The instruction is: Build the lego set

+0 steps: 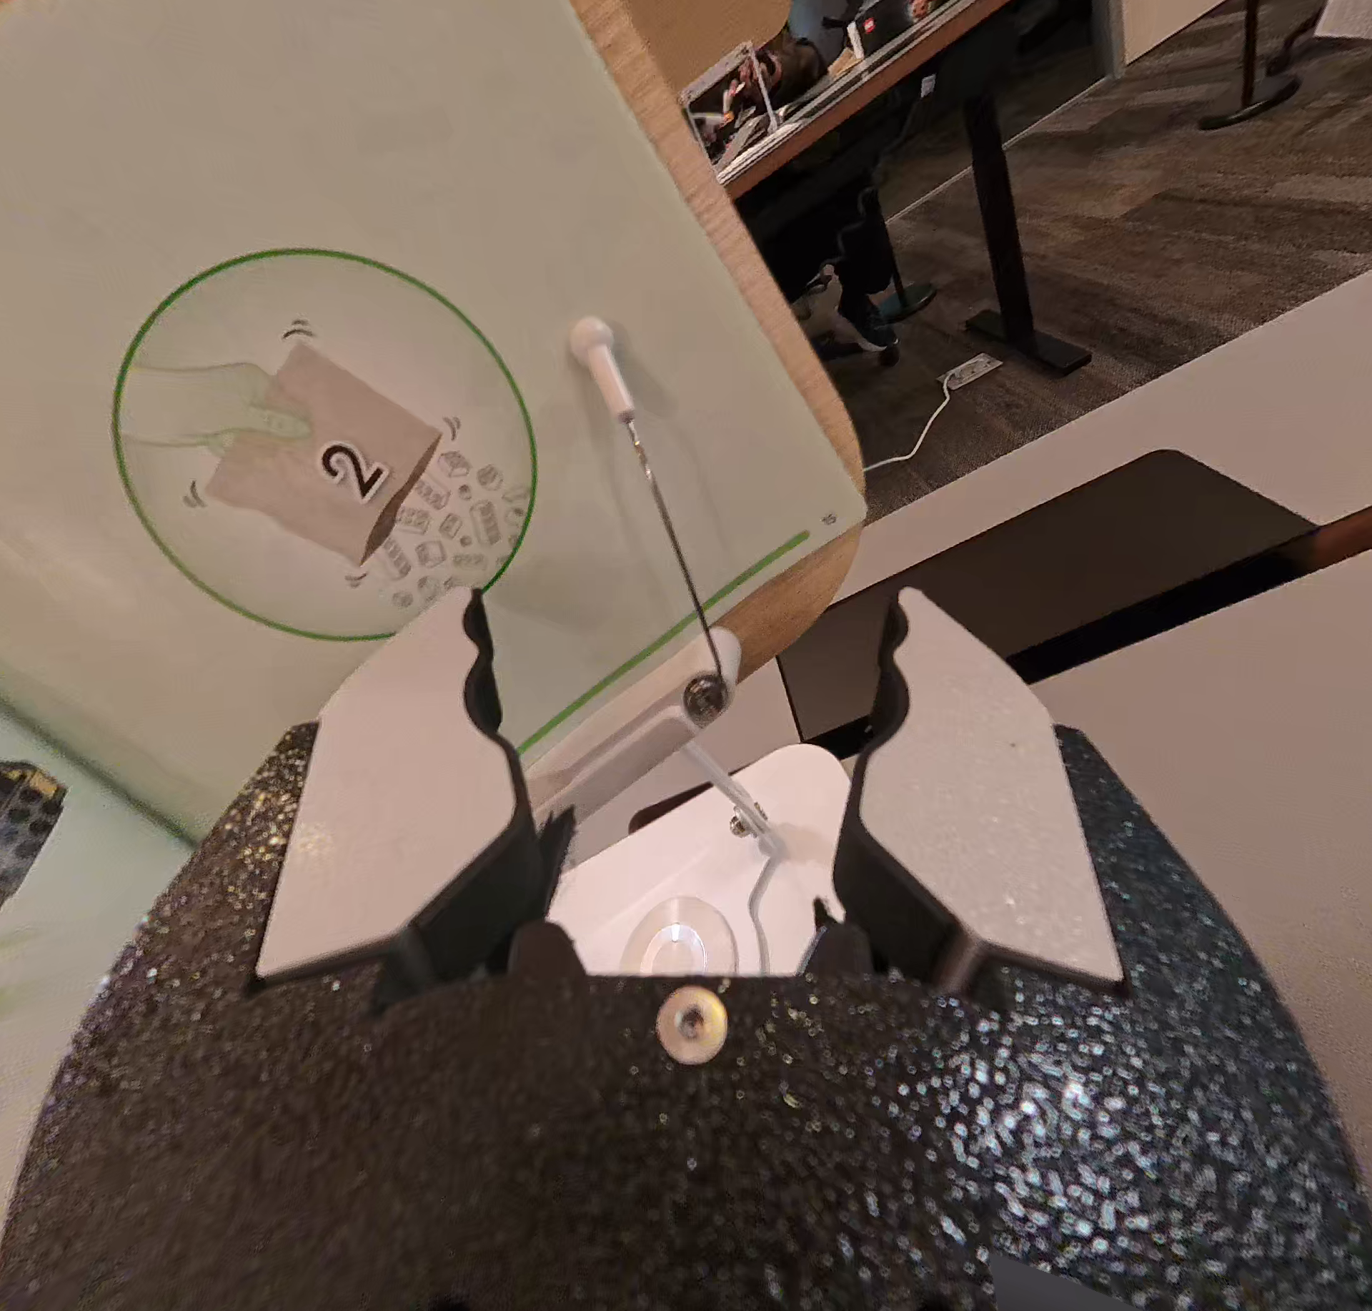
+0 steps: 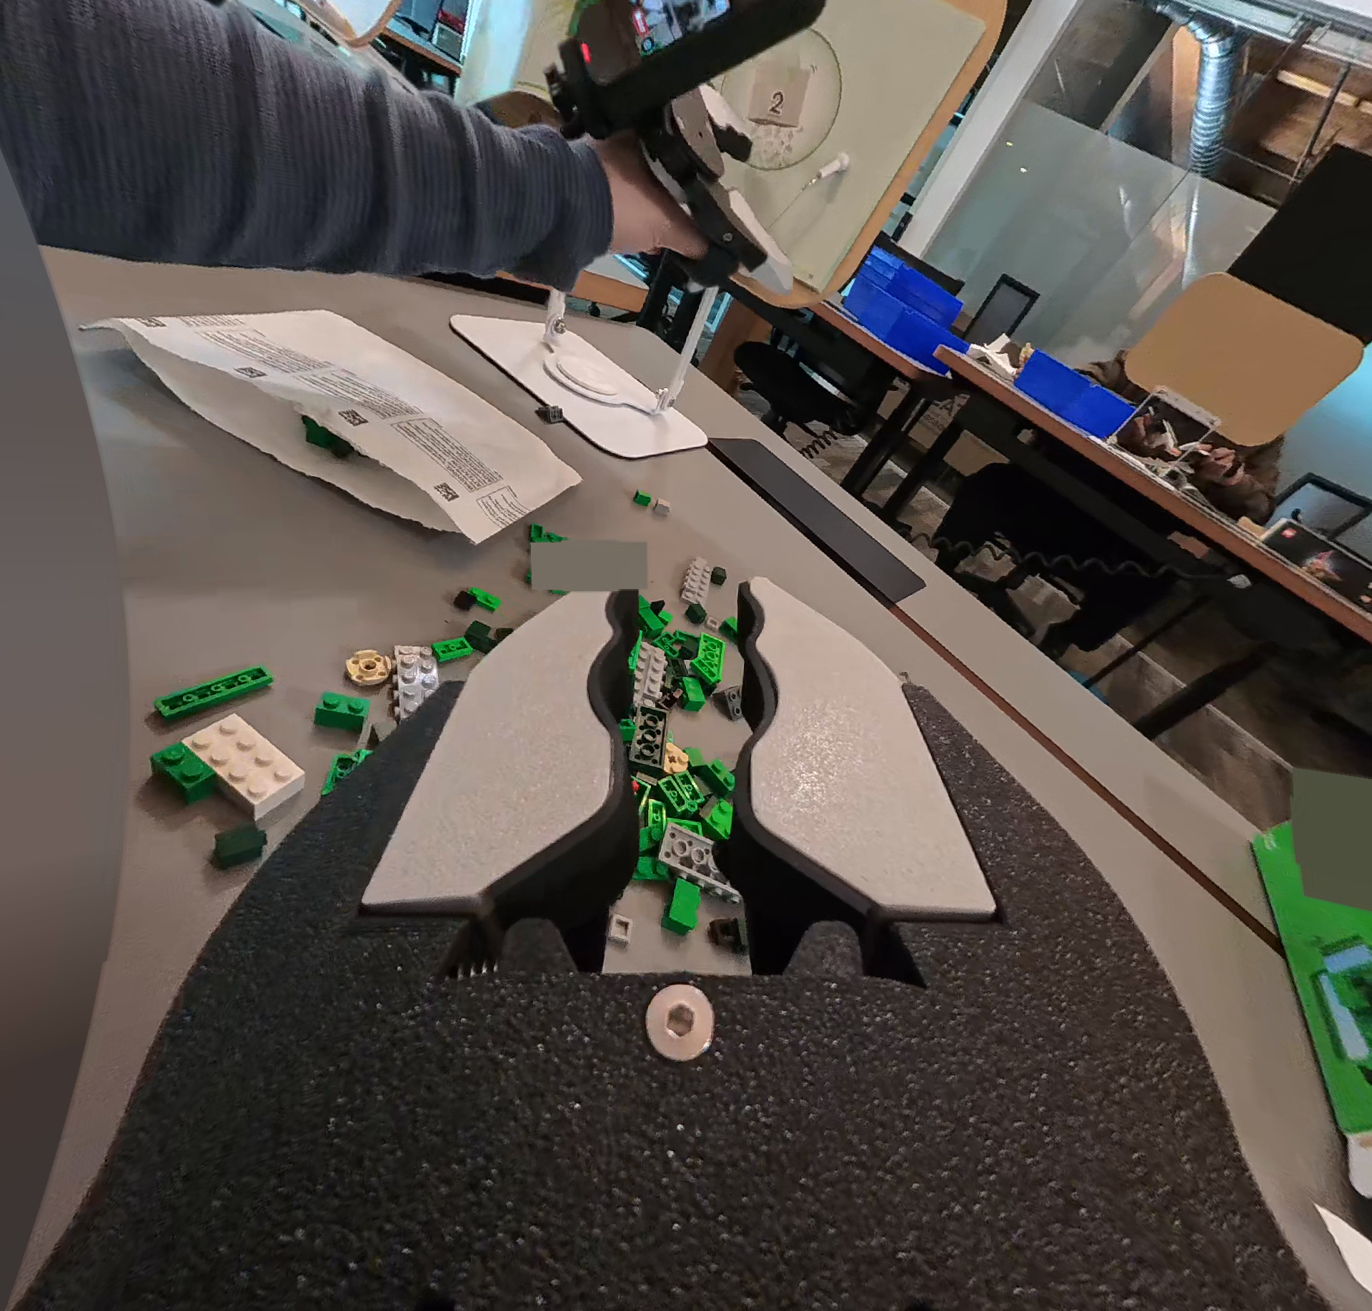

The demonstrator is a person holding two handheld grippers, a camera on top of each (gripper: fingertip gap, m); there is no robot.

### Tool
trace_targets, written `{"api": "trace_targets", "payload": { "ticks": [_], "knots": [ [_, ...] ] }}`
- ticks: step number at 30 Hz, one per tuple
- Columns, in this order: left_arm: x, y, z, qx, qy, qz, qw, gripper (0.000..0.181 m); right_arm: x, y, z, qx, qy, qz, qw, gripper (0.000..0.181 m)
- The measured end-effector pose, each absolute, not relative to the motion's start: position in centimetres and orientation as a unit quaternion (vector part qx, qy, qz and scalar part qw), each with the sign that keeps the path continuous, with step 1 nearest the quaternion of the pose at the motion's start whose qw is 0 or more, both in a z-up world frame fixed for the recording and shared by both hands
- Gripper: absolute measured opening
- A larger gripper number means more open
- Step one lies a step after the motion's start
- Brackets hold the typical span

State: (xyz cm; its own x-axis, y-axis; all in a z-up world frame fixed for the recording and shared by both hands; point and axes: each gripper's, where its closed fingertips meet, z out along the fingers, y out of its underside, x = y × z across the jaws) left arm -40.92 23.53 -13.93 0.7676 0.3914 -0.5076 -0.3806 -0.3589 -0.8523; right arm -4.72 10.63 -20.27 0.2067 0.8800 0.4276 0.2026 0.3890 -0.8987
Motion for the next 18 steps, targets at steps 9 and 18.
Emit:
{"api": "trace_targets", "payload": {
  "ticks": [9, 18],
  "knots": [
    [-38.1, 25.6, -16.2, -0.755, 0.127, 0.371, 0.526, 0.099, -4.6, 10.8, -20.4, -0.484, -0.567, 0.274, 0.607, 0.021],
    [-37.8, 25.7, -15.8, -0.747, 0.156, 0.331, 0.555, 0.076, -4.8, 11.0, -21.1, -0.488, -0.579, 0.252, 0.603, 0.021]
  ]
}}
